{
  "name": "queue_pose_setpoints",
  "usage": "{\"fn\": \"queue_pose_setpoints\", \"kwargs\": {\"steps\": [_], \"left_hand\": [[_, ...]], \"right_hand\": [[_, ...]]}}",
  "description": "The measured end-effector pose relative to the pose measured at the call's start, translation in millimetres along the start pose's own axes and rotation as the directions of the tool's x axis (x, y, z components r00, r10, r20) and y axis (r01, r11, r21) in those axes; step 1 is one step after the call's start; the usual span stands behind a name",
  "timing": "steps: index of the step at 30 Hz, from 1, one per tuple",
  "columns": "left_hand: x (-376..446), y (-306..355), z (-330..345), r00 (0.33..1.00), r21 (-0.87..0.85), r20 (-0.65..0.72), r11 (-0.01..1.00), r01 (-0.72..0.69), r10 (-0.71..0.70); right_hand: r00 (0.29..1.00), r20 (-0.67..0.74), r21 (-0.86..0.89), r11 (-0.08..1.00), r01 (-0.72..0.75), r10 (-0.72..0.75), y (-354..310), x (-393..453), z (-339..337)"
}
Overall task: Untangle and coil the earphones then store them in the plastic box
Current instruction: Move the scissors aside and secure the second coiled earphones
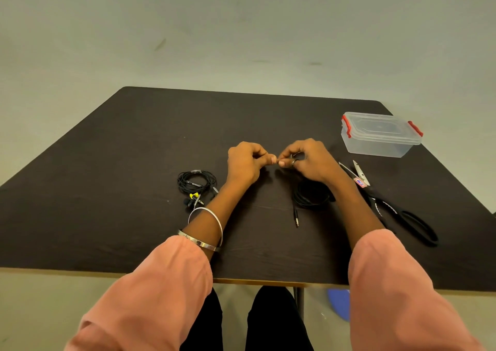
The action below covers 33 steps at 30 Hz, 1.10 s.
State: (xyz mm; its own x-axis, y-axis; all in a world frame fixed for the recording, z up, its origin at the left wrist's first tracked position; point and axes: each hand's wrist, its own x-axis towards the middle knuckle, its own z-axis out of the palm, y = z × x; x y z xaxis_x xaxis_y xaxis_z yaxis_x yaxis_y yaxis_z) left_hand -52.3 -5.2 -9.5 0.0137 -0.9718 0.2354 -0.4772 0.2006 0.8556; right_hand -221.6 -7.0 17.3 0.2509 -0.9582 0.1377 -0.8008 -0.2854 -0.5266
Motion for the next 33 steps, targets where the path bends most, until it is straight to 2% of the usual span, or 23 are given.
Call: {"fn": "queue_pose_setpoints", "kwargs": {"steps": [3, 7, 13, 18, 25, 33], "left_hand": [[0.6, 1.1, -1.4, 0.999, -0.061, 0.032, 0.998, 0.02, -0.018], [2.0, 0.7, -6.5, 0.993, -0.081, 0.113, 0.995, 0.053, -0.044], [4.5, -0.7, -11.7, 0.97, -0.011, 0.241, 0.999, 0.046, -0.042], [5.6, -2.5, -15.7, 0.964, -0.057, 0.262, 0.997, 0.058, -0.041], [2.5, -0.3, -16.1, 0.964, -0.038, 0.259, 0.997, 0.065, -0.053], [0.7, 2.7, -12.1, 0.979, 0.012, 0.191, 0.997, 0.073, -0.074]], "right_hand": [[1.0, -0.012, 0.071, 0.997, -0.003, 0.004, 2.1, -1.7, 1.3], [1.0, 0.001, 0.063, 0.998, 0.012, -0.012, 5.7, 0.9, 2.8], [1.0, 0.013, 0.023, 1.0, 0.012, -0.012, 7.9, 2.9, 5.7], [1.0, -0.018, 0.005, 1.0, -0.011, 0.011, 11.8, 5.2, 7.0], [1.0, -0.009, 0.019, 1.0, -0.005, 0.005, 11.3, 3.9, 6.4], [0.999, 0.014, 0.048, 0.998, 0.029, -0.03, 12.9, 1.7, 4.4]]}}
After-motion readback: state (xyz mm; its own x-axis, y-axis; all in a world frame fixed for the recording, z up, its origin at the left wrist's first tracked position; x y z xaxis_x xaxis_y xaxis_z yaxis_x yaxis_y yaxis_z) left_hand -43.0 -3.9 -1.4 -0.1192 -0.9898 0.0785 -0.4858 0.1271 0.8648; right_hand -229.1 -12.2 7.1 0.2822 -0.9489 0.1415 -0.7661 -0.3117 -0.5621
